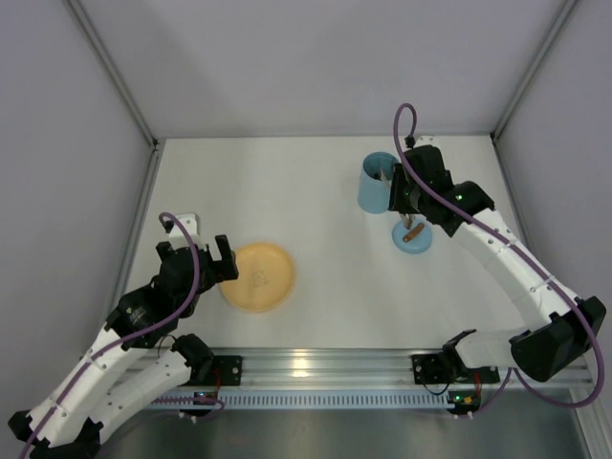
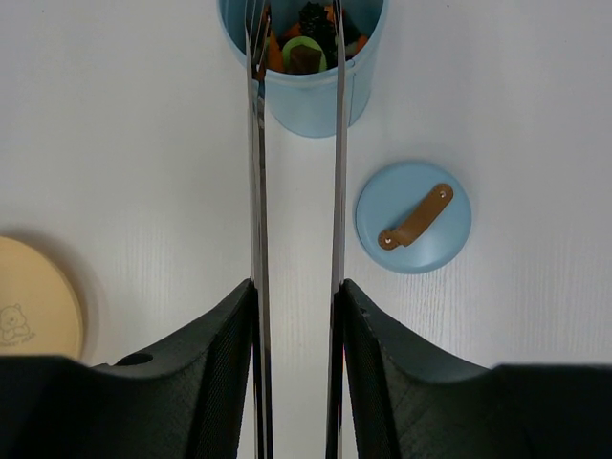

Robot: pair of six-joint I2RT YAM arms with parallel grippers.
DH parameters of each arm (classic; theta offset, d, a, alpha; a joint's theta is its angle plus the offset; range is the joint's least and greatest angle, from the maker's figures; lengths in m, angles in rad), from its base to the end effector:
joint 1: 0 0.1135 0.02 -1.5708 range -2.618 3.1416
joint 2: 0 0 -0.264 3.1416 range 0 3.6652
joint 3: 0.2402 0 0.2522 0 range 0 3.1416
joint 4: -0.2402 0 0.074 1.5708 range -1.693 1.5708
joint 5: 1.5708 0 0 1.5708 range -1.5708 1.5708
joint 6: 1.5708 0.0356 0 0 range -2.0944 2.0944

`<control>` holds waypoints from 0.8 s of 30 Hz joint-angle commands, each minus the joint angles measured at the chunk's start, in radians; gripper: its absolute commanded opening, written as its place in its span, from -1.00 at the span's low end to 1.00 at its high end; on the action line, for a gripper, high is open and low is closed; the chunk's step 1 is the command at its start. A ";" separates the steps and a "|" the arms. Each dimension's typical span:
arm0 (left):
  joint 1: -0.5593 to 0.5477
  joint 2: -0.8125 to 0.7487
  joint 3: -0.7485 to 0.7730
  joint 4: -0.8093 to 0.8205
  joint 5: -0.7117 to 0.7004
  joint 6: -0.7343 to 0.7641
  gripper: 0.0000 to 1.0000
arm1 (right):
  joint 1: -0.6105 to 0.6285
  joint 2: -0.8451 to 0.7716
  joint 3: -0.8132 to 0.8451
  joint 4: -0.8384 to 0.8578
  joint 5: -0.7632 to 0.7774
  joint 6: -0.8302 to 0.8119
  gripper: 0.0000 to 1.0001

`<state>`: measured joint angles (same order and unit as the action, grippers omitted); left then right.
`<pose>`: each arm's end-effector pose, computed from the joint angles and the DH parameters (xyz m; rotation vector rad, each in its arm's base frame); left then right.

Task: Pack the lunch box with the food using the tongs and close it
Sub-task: Place the fake food in the packing box.

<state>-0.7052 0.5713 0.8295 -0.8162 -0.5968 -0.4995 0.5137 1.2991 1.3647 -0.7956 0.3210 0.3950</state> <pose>0.0946 -0.0543 0.3220 -0.1339 2.0218 -0.1214 0.2406 0.1229 0.3719 0.0291 2.2583 0.1143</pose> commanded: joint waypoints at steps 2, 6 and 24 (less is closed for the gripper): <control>-0.004 -0.002 0.002 0.038 -0.018 -0.005 0.98 | -0.021 -0.027 0.066 -0.005 -0.008 -0.010 -0.22; -0.004 -0.002 0.002 0.038 -0.018 -0.004 0.98 | -0.015 -0.064 0.063 -0.005 -0.049 -0.008 -0.24; -0.004 -0.004 0.003 0.037 -0.018 -0.007 0.98 | 0.224 0.232 0.097 0.205 -0.092 0.031 -0.22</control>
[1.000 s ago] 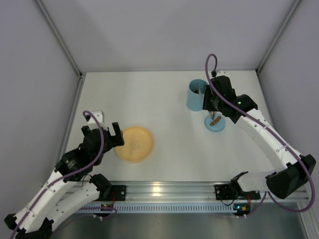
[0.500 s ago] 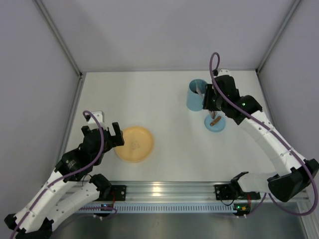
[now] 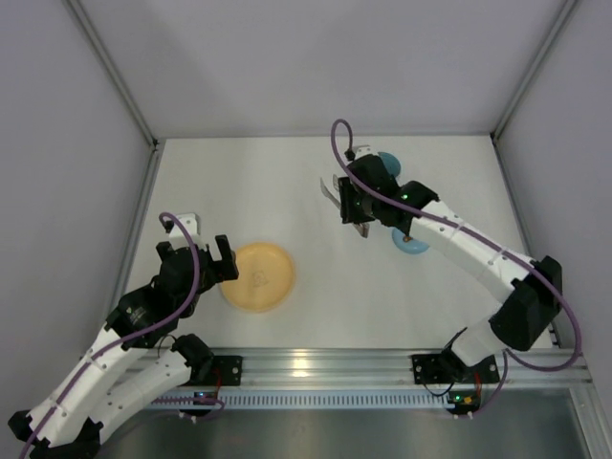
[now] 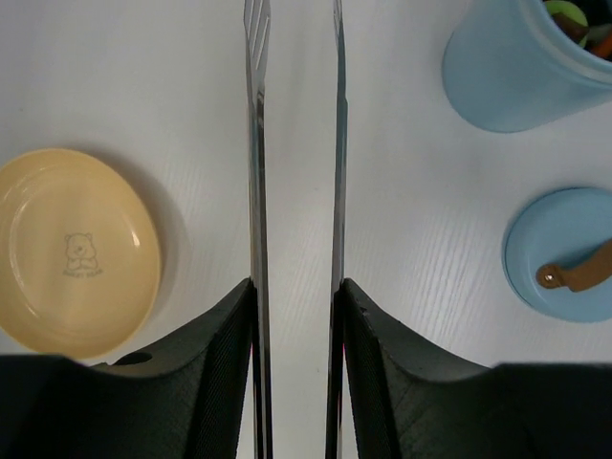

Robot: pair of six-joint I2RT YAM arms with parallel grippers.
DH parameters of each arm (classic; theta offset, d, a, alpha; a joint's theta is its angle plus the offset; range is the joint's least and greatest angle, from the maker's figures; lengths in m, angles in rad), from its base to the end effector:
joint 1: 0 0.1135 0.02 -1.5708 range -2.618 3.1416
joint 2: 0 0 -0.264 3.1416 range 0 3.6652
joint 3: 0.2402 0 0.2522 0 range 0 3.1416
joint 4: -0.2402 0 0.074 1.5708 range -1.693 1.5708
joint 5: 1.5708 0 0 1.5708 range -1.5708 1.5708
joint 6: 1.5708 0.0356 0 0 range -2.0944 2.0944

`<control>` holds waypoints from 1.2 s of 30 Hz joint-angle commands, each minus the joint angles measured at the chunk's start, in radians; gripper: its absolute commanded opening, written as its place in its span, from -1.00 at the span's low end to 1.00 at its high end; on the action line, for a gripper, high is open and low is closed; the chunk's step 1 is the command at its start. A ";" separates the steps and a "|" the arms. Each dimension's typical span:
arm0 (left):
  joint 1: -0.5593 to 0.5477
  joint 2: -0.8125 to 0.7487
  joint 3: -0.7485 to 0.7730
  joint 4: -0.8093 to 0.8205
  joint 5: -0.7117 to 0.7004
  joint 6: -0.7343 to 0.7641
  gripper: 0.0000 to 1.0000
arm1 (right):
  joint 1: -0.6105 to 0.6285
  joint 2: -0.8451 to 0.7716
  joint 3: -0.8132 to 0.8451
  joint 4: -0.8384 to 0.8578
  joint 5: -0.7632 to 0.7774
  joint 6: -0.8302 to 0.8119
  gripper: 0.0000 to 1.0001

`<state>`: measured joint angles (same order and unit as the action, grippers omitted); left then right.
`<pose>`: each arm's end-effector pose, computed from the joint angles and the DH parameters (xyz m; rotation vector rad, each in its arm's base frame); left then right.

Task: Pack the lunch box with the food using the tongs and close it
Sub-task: Place the fake food in the packing box, then place the clamp at the center of the board.

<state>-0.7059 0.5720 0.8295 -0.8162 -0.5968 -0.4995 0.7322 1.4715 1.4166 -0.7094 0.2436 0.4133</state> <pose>0.0947 -0.0544 0.3220 -0.1329 2.0224 -0.1214 0.2438 0.2076 0.3475 -0.2490 2.3125 0.2981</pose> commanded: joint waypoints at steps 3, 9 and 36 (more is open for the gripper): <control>-0.003 -0.008 0.002 0.037 -0.020 -0.007 0.98 | 0.006 0.136 0.061 0.160 -0.013 0.012 -0.20; -0.004 -0.009 0.002 0.037 -0.020 -0.007 0.98 | -0.008 0.263 0.082 0.228 -0.015 0.007 -0.08; -0.009 -0.012 0.002 0.037 -0.021 -0.008 0.98 | -0.053 0.520 0.097 0.286 -0.059 0.012 0.38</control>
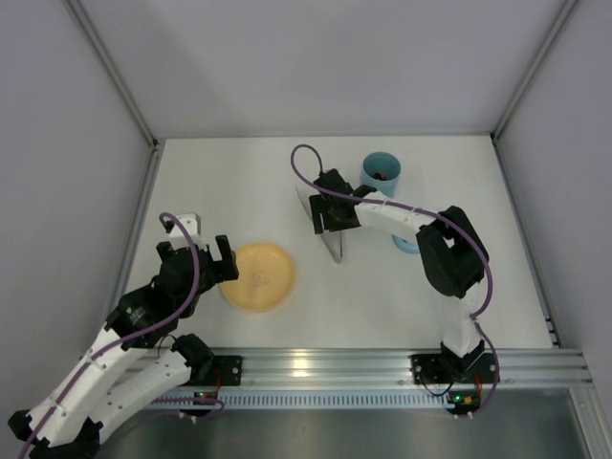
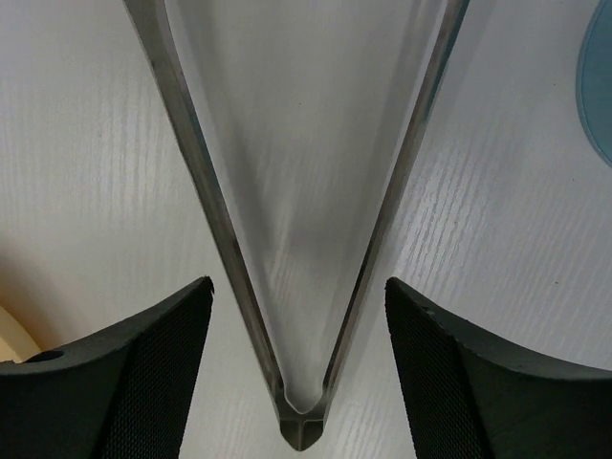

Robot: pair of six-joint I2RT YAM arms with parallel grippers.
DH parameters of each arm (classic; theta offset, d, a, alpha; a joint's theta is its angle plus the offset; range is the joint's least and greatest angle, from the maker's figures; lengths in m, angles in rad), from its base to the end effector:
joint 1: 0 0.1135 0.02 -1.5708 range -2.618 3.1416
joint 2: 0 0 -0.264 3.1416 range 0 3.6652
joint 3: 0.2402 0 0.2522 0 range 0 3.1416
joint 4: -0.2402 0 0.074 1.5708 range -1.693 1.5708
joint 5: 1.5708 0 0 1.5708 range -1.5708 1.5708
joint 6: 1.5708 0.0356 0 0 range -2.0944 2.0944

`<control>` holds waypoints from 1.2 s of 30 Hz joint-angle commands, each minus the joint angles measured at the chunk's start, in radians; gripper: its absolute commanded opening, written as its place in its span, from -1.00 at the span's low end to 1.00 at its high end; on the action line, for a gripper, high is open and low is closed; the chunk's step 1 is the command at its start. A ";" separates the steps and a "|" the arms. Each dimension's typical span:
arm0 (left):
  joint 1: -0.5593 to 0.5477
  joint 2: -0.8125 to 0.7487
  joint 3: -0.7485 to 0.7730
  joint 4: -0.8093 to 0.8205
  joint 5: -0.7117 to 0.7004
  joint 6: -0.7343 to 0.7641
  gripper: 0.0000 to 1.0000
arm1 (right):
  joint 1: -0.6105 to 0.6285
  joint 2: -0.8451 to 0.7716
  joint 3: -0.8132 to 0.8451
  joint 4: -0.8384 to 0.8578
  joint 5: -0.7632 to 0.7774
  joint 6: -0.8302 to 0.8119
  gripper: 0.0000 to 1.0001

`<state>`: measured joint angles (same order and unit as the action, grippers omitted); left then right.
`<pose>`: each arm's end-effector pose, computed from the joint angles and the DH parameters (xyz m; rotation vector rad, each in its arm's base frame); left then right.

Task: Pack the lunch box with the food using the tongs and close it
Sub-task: Place the clamp at the center of the board, then pick up the box lid from the center of the board.

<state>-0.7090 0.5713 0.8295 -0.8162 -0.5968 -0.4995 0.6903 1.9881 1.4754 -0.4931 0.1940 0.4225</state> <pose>0.0944 -0.0546 0.3220 -0.1300 2.0221 -0.1238 0.3345 0.2674 0.1950 -0.2697 2.5435 0.1807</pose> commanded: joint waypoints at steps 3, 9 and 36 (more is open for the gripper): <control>-0.006 -0.010 0.002 0.037 -0.021 -0.007 0.98 | -0.011 -0.003 0.025 0.077 -0.018 -0.004 0.50; -0.006 -0.010 0.002 0.035 -0.021 -0.008 0.98 | -0.011 -0.029 0.013 0.074 -0.018 -0.008 0.57; -0.007 -0.017 0.000 0.040 -0.017 -0.005 0.98 | -0.072 -0.736 -0.421 -0.053 0.223 0.148 0.46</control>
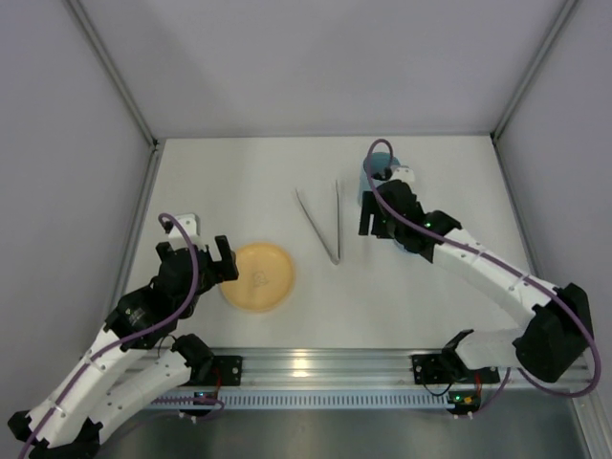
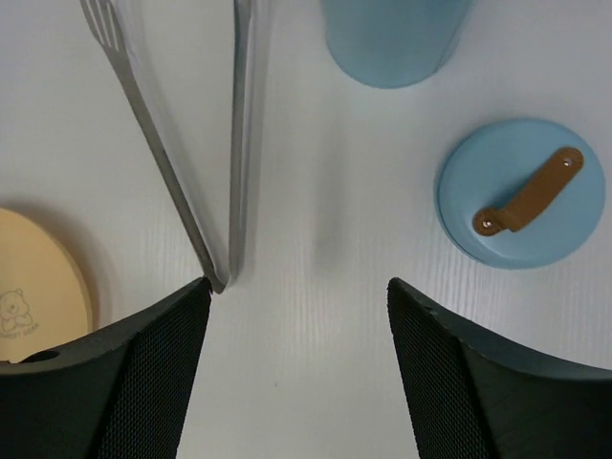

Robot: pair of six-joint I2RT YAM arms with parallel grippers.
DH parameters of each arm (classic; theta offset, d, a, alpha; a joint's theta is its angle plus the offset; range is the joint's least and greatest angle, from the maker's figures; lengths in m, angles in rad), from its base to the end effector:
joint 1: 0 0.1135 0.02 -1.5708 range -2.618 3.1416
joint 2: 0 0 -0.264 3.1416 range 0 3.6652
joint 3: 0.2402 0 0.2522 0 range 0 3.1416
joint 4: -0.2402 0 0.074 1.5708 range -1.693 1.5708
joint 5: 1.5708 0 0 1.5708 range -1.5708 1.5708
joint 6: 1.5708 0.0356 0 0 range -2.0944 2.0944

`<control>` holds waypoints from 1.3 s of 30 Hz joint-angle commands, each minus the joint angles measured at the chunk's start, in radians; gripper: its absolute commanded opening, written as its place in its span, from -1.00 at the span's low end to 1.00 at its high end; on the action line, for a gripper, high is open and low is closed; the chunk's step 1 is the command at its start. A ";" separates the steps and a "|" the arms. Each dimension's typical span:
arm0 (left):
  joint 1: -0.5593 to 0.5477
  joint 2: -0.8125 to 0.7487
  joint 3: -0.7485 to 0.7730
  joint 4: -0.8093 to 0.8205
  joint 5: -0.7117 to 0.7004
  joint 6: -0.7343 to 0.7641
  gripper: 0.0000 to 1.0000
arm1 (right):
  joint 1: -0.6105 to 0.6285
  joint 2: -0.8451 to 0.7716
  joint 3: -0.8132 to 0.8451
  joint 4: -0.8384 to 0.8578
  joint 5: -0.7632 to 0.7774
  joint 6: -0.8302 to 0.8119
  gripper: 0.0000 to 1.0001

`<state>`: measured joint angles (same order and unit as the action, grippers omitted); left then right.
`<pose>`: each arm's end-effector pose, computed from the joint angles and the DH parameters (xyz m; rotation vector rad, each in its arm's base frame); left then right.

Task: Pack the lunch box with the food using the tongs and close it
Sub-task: Pick up the box lid from the center of the board.

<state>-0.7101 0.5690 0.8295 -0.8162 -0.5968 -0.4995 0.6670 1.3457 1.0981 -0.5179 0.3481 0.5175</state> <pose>0.0940 -0.0544 0.3222 -0.1297 2.0204 -0.1261 0.2360 0.1703 0.2945 0.0000 2.2890 0.2097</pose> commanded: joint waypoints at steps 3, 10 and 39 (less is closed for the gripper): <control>-0.006 -0.018 0.000 0.038 -0.015 -0.004 0.98 | -0.125 -0.164 -0.112 -0.034 0.057 0.064 0.40; -0.006 -0.020 0.000 0.038 -0.017 -0.004 0.98 | -0.315 -0.137 -0.191 0.010 -0.037 0.046 0.20; -0.006 -0.018 0.000 0.040 -0.017 -0.002 0.98 | -0.435 0.179 -0.126 0.139 -0.049 0.102 -0.08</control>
<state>-0.7132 0.5579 0.8295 -0.8158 -0.5968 -0.4995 0.2543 1.5158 0.9195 -0.4519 0.2848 0.5972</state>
